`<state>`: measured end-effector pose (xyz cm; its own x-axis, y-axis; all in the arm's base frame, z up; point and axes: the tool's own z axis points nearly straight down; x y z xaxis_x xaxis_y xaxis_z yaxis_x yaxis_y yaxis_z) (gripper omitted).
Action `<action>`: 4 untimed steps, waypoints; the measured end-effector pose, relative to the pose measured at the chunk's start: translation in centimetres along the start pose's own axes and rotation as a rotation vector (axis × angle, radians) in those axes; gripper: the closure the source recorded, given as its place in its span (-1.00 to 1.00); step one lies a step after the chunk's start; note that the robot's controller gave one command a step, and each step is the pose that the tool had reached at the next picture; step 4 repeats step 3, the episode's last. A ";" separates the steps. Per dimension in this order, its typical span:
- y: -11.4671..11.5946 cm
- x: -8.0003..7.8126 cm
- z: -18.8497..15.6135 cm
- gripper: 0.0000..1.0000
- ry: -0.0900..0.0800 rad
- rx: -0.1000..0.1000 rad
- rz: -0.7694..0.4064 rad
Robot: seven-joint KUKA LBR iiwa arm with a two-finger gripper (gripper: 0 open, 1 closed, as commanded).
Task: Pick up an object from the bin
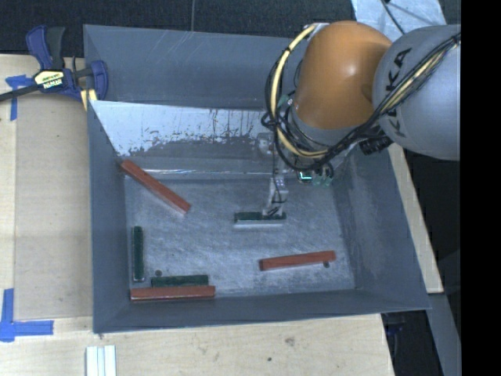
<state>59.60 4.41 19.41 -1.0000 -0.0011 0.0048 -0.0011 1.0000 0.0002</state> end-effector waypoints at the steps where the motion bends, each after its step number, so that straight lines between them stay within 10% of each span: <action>1: -3.4 1.9 12.8 -1.00 -0.001 0.001 -0.038; 2: -3.3 1.6 12.2 1.00 -0.011 0.000 -0.039; 3: -3.5 3.9 -1.8 1.00 -0.016 0.001 -0.059; 4: -3.5 3.9 -1.8 1.00 -0.016 0.001 -0.059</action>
Offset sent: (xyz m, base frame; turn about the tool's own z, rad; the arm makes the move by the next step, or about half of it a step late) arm -0.0184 -0.0326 -0.1241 -0.0408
